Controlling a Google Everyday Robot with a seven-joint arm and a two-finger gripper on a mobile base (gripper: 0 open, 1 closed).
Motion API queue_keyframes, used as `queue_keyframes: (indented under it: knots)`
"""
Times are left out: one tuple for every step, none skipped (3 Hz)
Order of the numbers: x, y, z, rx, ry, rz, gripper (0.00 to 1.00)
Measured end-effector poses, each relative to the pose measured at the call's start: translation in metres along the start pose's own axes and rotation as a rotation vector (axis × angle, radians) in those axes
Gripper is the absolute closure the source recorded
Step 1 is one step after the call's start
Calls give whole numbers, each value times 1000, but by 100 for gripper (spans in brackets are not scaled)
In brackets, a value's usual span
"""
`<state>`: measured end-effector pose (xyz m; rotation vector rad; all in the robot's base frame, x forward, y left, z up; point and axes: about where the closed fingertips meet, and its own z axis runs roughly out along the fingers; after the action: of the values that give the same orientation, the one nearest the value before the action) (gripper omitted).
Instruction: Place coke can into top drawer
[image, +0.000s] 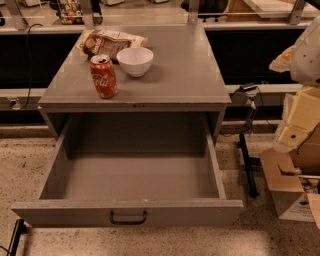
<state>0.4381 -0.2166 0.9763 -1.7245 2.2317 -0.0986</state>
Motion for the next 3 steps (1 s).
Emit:
queue_keyframes:
  knots:
    - [0,0,0,0,0,0,0]
    - [-32,-11,8,1,-96,-34,0]
    - [-111,-33,5,30,-241,-146,0]
